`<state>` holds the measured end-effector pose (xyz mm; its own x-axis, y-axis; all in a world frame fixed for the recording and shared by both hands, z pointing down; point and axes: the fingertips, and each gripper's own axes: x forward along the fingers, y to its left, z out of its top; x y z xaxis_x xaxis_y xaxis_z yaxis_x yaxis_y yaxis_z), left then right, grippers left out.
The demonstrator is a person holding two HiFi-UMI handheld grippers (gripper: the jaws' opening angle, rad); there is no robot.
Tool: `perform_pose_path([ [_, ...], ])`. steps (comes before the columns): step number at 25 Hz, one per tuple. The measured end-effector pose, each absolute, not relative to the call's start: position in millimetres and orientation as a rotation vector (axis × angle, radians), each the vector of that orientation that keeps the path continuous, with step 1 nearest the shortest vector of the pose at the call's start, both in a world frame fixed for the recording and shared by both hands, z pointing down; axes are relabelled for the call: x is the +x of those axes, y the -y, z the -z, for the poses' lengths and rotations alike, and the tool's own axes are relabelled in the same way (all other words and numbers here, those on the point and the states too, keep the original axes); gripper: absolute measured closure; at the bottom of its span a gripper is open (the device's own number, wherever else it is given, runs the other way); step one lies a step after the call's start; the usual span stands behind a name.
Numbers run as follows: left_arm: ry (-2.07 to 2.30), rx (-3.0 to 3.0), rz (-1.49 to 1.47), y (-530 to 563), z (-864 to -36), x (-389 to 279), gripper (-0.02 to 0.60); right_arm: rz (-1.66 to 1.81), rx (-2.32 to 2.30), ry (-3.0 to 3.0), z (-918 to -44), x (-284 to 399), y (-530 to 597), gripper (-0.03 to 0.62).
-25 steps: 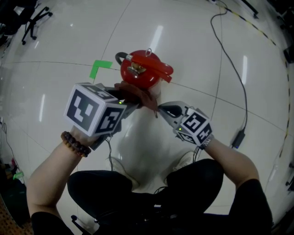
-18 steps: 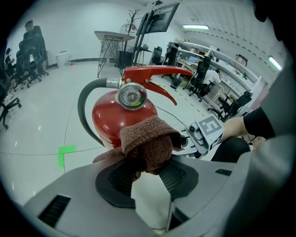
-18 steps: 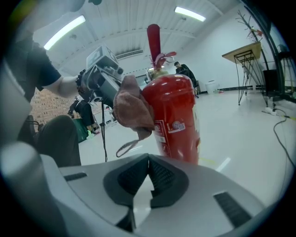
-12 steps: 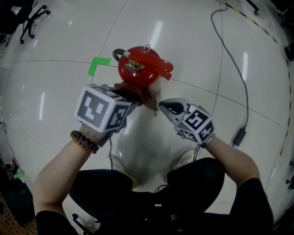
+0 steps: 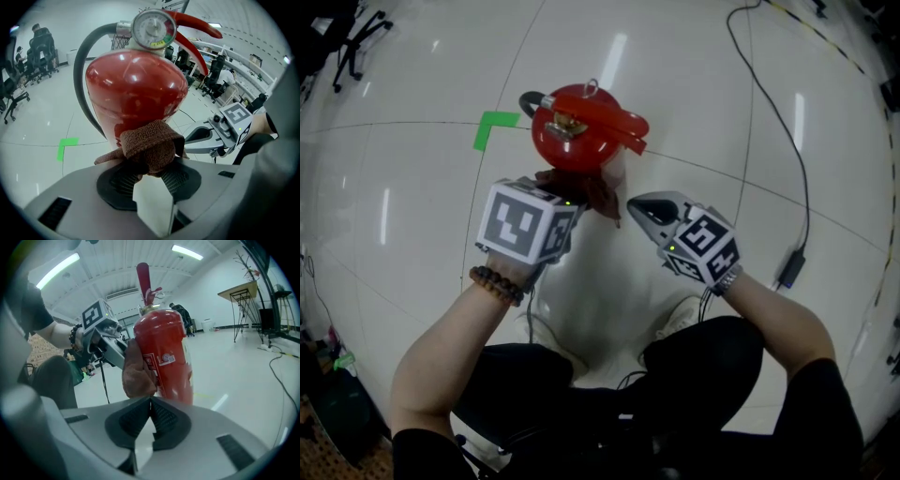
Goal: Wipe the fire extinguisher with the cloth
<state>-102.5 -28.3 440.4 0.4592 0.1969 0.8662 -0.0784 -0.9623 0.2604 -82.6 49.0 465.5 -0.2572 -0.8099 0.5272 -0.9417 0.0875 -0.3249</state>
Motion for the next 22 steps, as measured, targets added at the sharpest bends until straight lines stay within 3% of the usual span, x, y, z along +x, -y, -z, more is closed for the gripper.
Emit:
perform_pose_path([
  [22,0.139,2.465,-1.554,22,-545,-107,0.445,-0.948,1.826,2.081,-475,-66,-55,0.592],
])
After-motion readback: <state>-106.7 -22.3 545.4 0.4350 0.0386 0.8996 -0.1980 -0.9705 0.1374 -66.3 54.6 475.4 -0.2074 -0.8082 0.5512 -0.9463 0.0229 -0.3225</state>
